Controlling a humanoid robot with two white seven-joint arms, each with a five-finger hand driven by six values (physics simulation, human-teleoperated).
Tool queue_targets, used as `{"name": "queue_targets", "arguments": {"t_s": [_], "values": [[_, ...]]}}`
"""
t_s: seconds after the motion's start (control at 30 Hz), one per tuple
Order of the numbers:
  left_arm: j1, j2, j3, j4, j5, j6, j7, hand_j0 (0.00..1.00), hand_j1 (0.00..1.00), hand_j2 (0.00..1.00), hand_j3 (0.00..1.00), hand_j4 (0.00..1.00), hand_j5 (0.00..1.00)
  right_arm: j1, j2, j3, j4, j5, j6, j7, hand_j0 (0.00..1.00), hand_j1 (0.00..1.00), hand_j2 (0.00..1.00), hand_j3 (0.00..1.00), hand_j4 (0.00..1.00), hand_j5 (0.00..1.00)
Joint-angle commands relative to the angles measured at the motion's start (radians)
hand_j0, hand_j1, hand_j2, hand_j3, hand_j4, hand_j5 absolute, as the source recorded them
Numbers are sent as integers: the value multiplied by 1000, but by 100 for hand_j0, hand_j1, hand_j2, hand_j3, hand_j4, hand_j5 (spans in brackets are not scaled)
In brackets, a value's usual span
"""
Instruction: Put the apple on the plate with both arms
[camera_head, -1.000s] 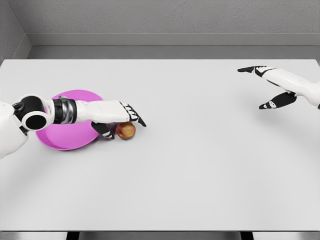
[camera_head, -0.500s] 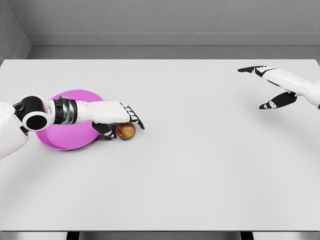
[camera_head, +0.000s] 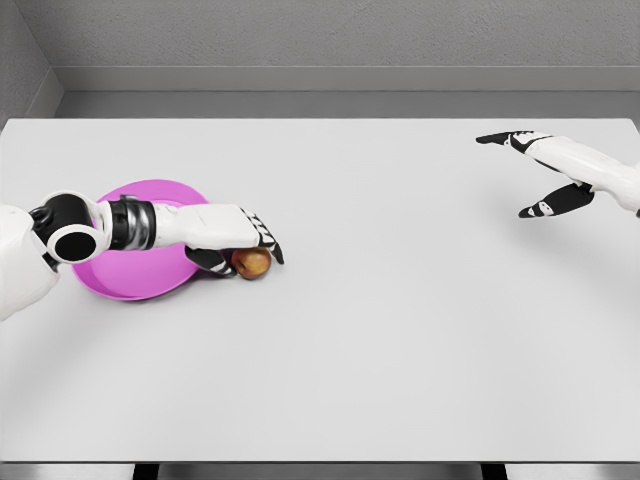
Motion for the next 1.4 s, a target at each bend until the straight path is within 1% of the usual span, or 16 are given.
{"name": "queue_targets", "arguments": {"t_s": [0.0,0.03,0.23,0.3,0.6,0.7,0.8,0.87,0.93,1.03,1.07,1.13,1.17,1.23,1.33,1.37], "values": [[0,0,1,0,6,-2,0,70,70,70,70,70,70,0,-1,1,0,-8,3,0,100,100,100,100,100,100],[0,0,1,0,4,-5,-1,68,68,68,68,68,68,0,-1,-1,0,-8,3,0,100,100,100,100,100,100],[0,0,1,-1,4,-11,-1,60,60,60,60,60,60,0,-1,-1,0,-8,3,0,100,100,100,100,100,100],[-2,0,1,-1,1,-39,-1,52,52,52,52,52,52,0,0,1,0,-8,3,0,100,100,100,100,100,100],[-3,6,2,-8,6,-64,-1,52,52,52,52,52,52,2,0,1,0,-8,3,0,100,100,100,100,100,100],[-14,14,8,-6,19,-95,-1,52,52,52,52,52,52,0,0,-1,0,-8,3,0,100,100,100,100,100,100],[-26,86,13,-5,113,-95,-1,52,52,52,52,52,52,0,-1,-1,0,-8,3,0,100,100,100,100,100,100],[-37,124,18,-3,147,-95,-1,53,53,53,53,53,53,-2,-1,-1,0,-8,3,0,100,100,100,100,100,100],[-48,192,21,-1,222,-95,-1,53,53,53,53,53,53,-2,-1,-1,0,-8,3,0,100,100,100,100,100,100],[-51,288,47,5,294,-95,-1,53,53,53,53,53,53,-3,-1,1,0,-8,3,0,100,100,100,100,100,100],[-51,301,50,57,300,-95,-1,53,53,53,53,53,53,-2,-3,-1,0,-8,3,0,100,100,100,100,100,100],[-54,290,50,185,294,-95,-1,53,53,53,53,53,53,-2,-3,-1,0,-8,3,0,100,100,100,100,100,100],[-54,287,51,213,289,-95,-1,53,53,53,53,53,53,0,-3,1,-2,-8,3,0,100,100,100,100,100,100],[-52,258,51,253,276,-95,-1,54,54,54,54,54,54,0,-7,-1,-2,-8,3,0,100,100,100,100,100,100],[-49,221,50,261,260,-95,-1,55,55,55,55,55,55,0,-9,1,-3,-8,3,0,100,100,100,100,100,100],[-49,210,50,275,248,-95,-1,55,55,55,55,55,55,0,-9,1,-3,-8,3,0,100,100,100,100,100,100]]}}
